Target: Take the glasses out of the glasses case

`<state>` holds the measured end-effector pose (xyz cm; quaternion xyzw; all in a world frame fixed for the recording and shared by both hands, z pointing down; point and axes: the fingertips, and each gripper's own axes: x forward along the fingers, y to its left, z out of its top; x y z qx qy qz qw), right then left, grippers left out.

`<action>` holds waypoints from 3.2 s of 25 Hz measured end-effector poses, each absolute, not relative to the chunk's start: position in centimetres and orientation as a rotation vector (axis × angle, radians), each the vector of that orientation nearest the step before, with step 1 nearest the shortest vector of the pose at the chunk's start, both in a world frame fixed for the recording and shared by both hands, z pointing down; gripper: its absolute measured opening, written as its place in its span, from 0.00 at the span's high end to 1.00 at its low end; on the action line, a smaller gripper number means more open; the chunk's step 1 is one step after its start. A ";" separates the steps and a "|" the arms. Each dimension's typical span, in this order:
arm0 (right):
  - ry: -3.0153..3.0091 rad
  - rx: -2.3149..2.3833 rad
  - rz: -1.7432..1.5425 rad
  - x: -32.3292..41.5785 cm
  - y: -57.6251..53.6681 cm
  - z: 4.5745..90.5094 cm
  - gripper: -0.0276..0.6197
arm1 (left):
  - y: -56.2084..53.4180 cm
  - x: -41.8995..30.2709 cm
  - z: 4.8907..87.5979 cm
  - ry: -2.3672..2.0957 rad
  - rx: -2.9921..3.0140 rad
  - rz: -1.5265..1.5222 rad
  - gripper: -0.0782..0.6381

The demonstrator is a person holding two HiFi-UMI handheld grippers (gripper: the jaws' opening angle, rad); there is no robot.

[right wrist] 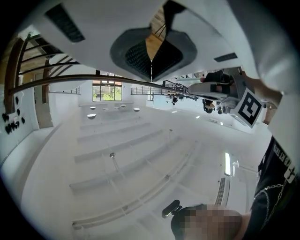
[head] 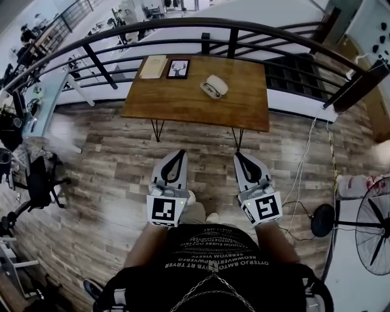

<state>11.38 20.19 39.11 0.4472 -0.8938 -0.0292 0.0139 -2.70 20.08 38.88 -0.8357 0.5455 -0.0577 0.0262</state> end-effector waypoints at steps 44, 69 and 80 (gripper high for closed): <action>-2.651 1.614 -0.175 5.4 4.1 36.7 0.93 | 2.4 -11.1 38.3 1.543 -2.654 -0.172 0.85; -2.585 1.652 -0.138 4.5 3.4 37.5 0.93 | 0.7 -12.4 39.3 1.494 -2.713 -0.165 0.85; -2.614 1.558 -0.045 5.0 -2.0 40.0 0.83 | -4.1 -11.6 41.9 1.554 -2.725 -0.239 0.85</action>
